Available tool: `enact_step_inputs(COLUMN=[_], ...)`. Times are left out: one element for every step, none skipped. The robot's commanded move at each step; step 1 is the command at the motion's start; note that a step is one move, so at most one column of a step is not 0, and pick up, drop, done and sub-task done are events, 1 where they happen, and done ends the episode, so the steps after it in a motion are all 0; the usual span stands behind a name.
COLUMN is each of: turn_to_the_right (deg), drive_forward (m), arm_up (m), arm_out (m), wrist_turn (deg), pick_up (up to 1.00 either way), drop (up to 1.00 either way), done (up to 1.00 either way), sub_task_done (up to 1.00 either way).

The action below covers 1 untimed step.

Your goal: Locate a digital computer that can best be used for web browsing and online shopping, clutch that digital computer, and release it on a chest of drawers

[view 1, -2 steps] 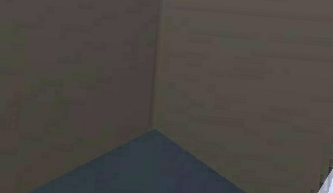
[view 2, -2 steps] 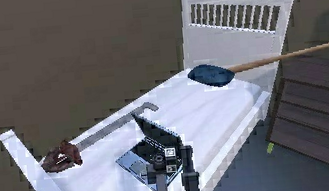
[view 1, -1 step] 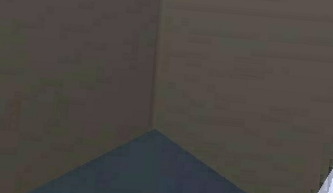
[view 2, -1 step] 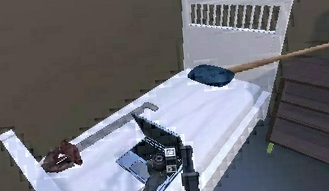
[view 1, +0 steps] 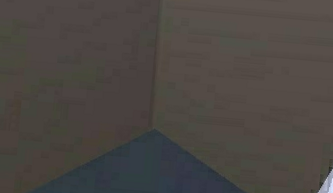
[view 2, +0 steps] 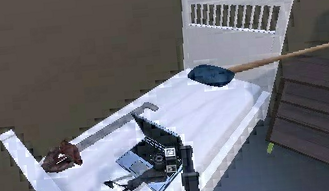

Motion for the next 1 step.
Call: enact_step_inputs(turn_to_the_right=[0.0], drive_forward=[0.0], arm_up=[0.0], arm_out=[0.0], wrist_turn=[45.0], pick_up=[0.0], drop=[0.0], done=[0.0], sub_task_done=[0.0])
